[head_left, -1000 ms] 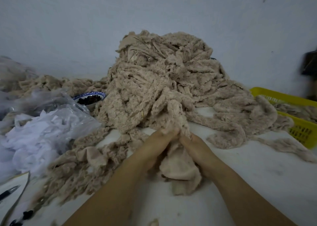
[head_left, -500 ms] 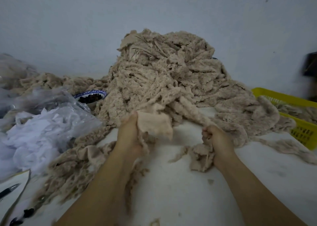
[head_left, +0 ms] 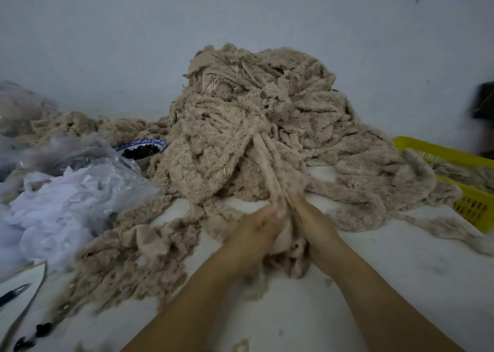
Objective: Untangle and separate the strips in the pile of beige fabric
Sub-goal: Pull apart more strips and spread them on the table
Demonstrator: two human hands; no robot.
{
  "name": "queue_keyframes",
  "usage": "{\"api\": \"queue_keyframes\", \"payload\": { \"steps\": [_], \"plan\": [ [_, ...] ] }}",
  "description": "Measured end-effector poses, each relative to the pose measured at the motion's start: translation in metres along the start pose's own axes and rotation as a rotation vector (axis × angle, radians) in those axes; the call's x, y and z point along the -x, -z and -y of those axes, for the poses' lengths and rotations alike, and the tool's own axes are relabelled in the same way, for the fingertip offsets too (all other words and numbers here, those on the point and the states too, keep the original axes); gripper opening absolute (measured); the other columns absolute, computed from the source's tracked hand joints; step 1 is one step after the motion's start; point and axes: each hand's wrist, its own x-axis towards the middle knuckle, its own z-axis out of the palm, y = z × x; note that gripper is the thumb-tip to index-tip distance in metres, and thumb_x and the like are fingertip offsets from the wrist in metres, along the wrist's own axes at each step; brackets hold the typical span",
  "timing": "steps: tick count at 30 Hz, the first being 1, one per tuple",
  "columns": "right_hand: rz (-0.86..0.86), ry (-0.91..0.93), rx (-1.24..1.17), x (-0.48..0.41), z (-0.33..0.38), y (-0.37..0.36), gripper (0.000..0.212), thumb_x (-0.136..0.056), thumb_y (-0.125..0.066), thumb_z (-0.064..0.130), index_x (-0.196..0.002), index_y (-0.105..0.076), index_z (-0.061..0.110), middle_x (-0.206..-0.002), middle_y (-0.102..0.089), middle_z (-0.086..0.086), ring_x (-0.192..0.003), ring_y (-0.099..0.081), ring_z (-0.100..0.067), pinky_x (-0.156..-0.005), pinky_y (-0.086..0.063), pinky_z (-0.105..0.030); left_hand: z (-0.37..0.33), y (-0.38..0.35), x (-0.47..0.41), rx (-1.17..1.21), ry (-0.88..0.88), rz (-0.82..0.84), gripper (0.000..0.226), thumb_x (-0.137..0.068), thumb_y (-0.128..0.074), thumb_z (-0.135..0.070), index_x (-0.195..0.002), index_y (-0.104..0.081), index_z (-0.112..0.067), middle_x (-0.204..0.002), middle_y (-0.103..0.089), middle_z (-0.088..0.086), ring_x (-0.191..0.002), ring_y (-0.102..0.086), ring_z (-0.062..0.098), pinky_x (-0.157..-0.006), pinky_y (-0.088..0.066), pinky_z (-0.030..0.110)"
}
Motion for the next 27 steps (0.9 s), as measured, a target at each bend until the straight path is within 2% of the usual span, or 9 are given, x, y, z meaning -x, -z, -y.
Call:
{"api": "queue_keyframes", "payload": {
  "steps": [2,4,7,9,12,16,21,25,27],
  "plan": [
    [-0.047,-0.026,-0.061,-0.001,0.003,0.001,0.035,-0.095,-0.057,0.05,-0.116,-0.069,0.026,-0.104,-0.076,0.003,-0.083,-0.073,-0.01,-0.066,-0.055,-0.022,0.003,-0.012,0.006,-0.293,-0.037,0.283,0.023,-0.105,-0.043,-0.029,-0.091,-0.061,-0.029,-0.077,-0.065,-0.024,-0.072,-0.059,-0.009,-0.068,-0.046,0.013],
    [-0.183,-0.037,-0.005,-0.003,0.009,0.007,0.033,-0.098,-0.055,0.046,-0.119,-0.064,0.022,-0.098,-0.071,0.01,-0.069,-0.069,-0.002,-0.057,-0.049,-0.014,0.005,-0.022,0.008,-0.434,-0.028,0.453,0.03,-0.104,-0.042,-0.036,-0.076,-0.054,-0.039,-0.068,-0.055,-0.028,-0.064,-0.05,-0.009,-0.063,-0.039,0.009],
    [-0.347,0.095,-0.051,-0.005,0.009,0.012,0.023,-0.1,-0.051,0.045,-0.105,-0.066,0.028,-0.083,-0.075,0.014,-0.066,-0.069,0.004,-0.054,-0.05,-0.01,0.002,-0.018,0.001,-0.248,-0.013,0.143,0.028,-0.105,-0.044,-0.032,-0.084,-0.061,-0.035,-0.08,-0.062,-0.027,-0.073,-0.057,-0.014,-0.067,-0.041,0.004],
    [-0.417,0.142,-0.076,-0.005,0.011,0.011,0.023,-0.101,-0.048,0.046,-0.107,-0.065,0.032,-0.097,-0.075,0.013,-0.086,-0.069,-0.001,-0.078,-0.055,-0.02,0.001,-0.005,-0.003,0.126,0.123,-0.119,0.027,-0.103,-0.049,-0.031,-0.084,-0.067,-0.026,-0.086,-0.069,-0.01,-0.074,-0.065,-0.001,-0.066,-0.049,0.016],
    [-0.487,0.161,-0.154,-0.007,0.016,0.008,0.036,-0.102,-0.045,0.048,-0.128,-0.06,0.029,-0.122,-0.066,0.002,-0.115,-0.061,-0.018,-0.104,-0.049,-0.042,-0.003,0.008,-0.001,0.594,0.262,-0.144,0.028,-0.094,-0.058,-0.035,-0.08,-0.077,-0.02,-0.094,-0.073,0.011,-0.08,-0.07,0.022,-0.072,-0.054,0.033],
    [-0.2,0.057,-0.422,-0.004,0.017,0.012,0.062,-0.088,-0.052,0.058,-0.132,-0.061,0.015,-0.12,-0.072,-0.006,-0.109,-0.069,-0.021,-0.09,-0.058,-0.04,-0.008,0.016,-0.006,0.753,0.298,-0.158,0.034,-0.094,-0.056,-0.038,-0.095,-0.08,-0.014,-0.099,-0.075,0.014,-0.084,-0.074,0.024,-0.068,-0.06,0.033],
    [0.207,0.034,-0.211,0.003,0.003,-0.002,0.067,-0.088,-0.049,0.069,-0.13,-0.064,0.02,-0.123,-0.07,-0.006,-0.116,-0.065,-0.023,-0.1,-0.05,-0.042,-0.008,0.017,-0.011,0.81,0.241,-0.299,0.045,-0.103,-0.044,-0.038,-0.124,-0.063,-0.003,-0.106,-0.073,0.019,-0.086,-0.072,0.029,-0.068,-0.06,0.034],
    [0.213,0.069,0.086,0.006,-0.007,-0.017,0.044,-0.088,-0.065,0.055,-0.112,-0.072,0.019,-0.112,-0.074,-0.005,-0.106,-0.07,-0.023,-0.094,-0.056,-0.039,-0.005,0.02,-0.012,0.812,0.166,-0.335,0.048,-0.105,-0.039,-0.039,-0.129,-0.058,-0.002,-0.103,-0.074,0.018,-0.084,-0.074,0.026,-0.065,-0.058,0.032],
    [0.117,0.052,-0.071,0.002,-0.005,-0.015,0.033,-0.094,-0.064,0.042,-0.097,-0.073,0.01,-0.089,-0.074,-0.009,-0.078,-0.071,-0.021,-0.069,-0.059,-0.03,-0.001,0.023,-0.012,0.747,0.166,-0.347,0.049,-0.102,-0.042,-0.043,-0.123,-0.062,-0.003,-0.07,-0.07,0.008,-0.051,-0.063,0.015,-0.049,-0.05,0.023]
  ]
}}
